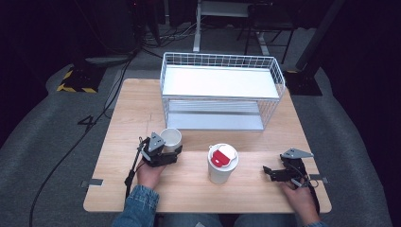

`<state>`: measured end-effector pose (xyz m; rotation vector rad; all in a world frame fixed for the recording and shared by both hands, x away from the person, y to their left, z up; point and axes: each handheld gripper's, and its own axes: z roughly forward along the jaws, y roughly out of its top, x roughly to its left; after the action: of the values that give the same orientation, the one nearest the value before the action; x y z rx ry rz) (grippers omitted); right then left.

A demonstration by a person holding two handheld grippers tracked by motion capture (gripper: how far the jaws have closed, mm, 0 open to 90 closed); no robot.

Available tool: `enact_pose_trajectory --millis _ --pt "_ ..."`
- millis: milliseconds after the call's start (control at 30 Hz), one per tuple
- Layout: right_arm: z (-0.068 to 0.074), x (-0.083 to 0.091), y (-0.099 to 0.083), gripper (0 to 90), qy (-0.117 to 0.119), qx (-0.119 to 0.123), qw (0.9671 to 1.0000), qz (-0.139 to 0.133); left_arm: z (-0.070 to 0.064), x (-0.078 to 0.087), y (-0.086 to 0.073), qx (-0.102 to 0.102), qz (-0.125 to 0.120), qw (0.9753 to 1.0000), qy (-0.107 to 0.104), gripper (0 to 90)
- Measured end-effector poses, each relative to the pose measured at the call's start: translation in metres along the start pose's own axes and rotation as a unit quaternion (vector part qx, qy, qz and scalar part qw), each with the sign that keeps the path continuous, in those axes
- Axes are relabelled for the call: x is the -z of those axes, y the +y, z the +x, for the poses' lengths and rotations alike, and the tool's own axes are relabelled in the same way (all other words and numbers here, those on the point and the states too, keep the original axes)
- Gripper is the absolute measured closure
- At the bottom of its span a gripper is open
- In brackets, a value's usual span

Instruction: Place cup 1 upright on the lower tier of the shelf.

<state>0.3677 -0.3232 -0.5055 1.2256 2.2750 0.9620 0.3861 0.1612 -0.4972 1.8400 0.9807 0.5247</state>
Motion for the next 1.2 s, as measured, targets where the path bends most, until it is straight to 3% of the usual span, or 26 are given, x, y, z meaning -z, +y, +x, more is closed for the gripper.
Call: enact_pose_trajectory --millis 333,500,667,1067,1200 --pt "0.000 0.000 0.000 5.8 0.000 0.000 1.0000 0.000 -0.001 0.003 0.002 0.005 -0.005 1.0000 0.007 21.8" --pt "0.000 0.000 0.000 5.8 0.000 0.000 1.0000 0.000 -0.004 0.008 0.009 -0.003 -0.005 1.0000 0.008 21.9" --pt "0.000 0.000 0.000 5.7 0.000 0.000 1.0000 0.000 -0.014 0.013 0.021 -0.017 -0.003 0.9999 0.001 21.8" --pt "0.000 0.000 0.000 5.7 0.000 0.000 1.0000 0.001 -0.020 0.015 0.040 -0.010 -0.001 0.9998 -0.014 21.8" --pt "0.000 0.000 0.000 5.7 0.000 -0.001 1.0000 0.000 -0.023 0.015 0.049 -0.024 -0.005 0.9996 -0.017 21.9"
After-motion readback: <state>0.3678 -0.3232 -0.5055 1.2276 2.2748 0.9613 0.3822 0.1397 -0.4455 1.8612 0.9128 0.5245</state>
